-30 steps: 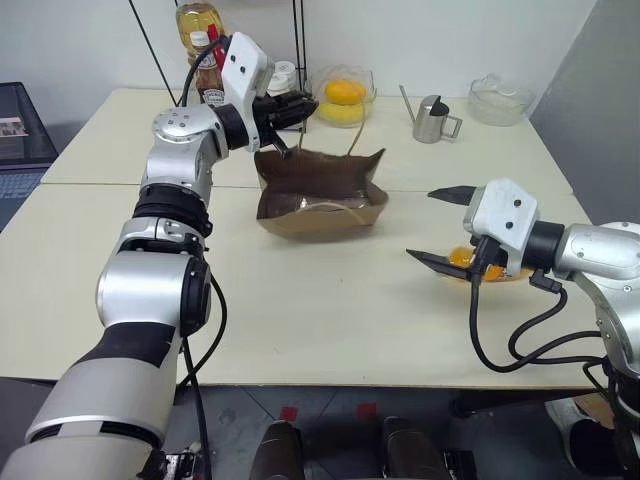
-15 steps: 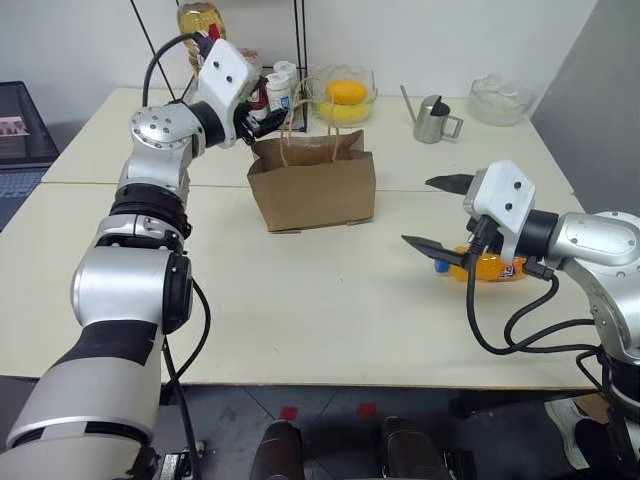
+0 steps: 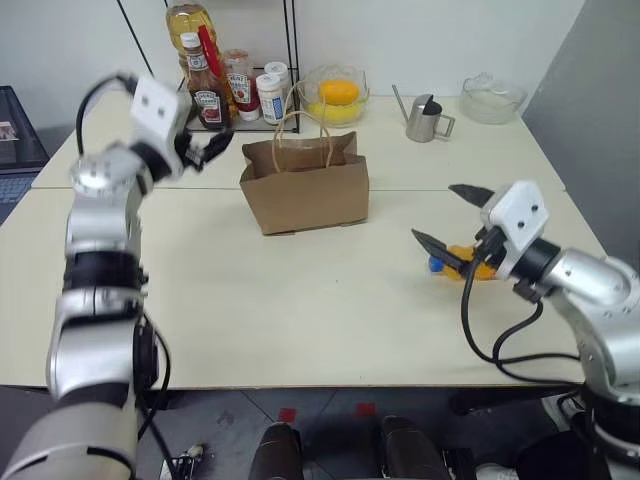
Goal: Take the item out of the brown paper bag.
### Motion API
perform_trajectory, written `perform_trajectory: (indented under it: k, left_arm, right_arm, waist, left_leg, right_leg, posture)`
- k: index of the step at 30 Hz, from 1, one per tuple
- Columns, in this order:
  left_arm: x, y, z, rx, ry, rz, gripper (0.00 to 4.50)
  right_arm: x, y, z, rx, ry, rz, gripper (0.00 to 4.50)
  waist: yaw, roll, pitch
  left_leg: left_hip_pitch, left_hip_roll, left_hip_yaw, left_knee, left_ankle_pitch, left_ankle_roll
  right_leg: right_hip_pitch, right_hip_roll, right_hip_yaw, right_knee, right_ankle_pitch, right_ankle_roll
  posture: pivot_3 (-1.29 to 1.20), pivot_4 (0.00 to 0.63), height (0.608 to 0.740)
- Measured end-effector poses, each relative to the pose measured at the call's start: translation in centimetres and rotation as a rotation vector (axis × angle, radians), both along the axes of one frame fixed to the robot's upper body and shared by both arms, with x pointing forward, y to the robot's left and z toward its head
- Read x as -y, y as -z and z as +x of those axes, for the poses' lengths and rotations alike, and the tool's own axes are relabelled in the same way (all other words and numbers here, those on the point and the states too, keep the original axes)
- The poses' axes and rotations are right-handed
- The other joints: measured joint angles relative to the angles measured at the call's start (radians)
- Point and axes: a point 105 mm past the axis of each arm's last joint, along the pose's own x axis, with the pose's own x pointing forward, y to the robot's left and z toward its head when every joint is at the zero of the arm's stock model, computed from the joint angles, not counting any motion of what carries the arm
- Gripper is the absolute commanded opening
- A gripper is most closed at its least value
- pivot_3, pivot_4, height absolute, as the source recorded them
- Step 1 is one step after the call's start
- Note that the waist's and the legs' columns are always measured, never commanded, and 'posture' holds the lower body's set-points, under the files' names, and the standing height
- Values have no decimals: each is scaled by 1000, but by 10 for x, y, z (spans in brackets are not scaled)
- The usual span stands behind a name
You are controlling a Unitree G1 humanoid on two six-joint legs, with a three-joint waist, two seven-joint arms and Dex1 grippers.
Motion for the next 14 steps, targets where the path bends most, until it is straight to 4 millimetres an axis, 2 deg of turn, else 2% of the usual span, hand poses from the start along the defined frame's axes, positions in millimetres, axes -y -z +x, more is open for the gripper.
perform_trajectory:
  k: [3, 5, 6, 9, 14]
  left_arm:
    - [-17, 29, -27, -33, -108, -40, 3058]
    - [-13, 49, -43, -64, -126, -74, 3058]
    - [-8, 65, -53, -95, -133, -90, 3058]
    - [0, 98, -70, -175, -156, -141, 3058]
    - [23, 104, -83, -169, -129, -196, 3058]
  right_arm:
    - [8, 17, -2, -31, 85, 89, 4500]
    - [13, 22, -3, -15, 131, 139, 4500]
    - [16, 24, -4, -7, 156, 174, 4500]
    - [19, 33, -9, -20, 166, 227, 4500]
    - [22, 49, -20, -54, 182, 274, 4500]
  waist:
    - [7, 0, 0]
    - [15, -1, -1]
    - [19, -1, -1]
    - [28, -2, -2]
    - [30, -3, -2]
  left_leg:
    - [1, 0, 0, 1, 0, 0]
    - [3, 0, 0, 1, 0, 0]
    - [4, 0, 0, 1, 0, 0]
    - [4, 0, -1, 1, -2, 3]
    - [4, -1, -1, 1, -2, 4]
  right_leg:
    - [2, 0, 0, 1, 0, 0]
    - [4, 0, 0, 1, 0, 0]
    - [6, -1, 0, 0, 0, 0]
    - [6, 0, -1, 0, 0, 0]
    - [6, 0, 0, 0, 0, 0]
  posture:
    - [0, 150, 740]
    - [0, 150, 740]
    - [0, 150, 740]
    - [0, 150, 740]
    - [0, 150, 740]
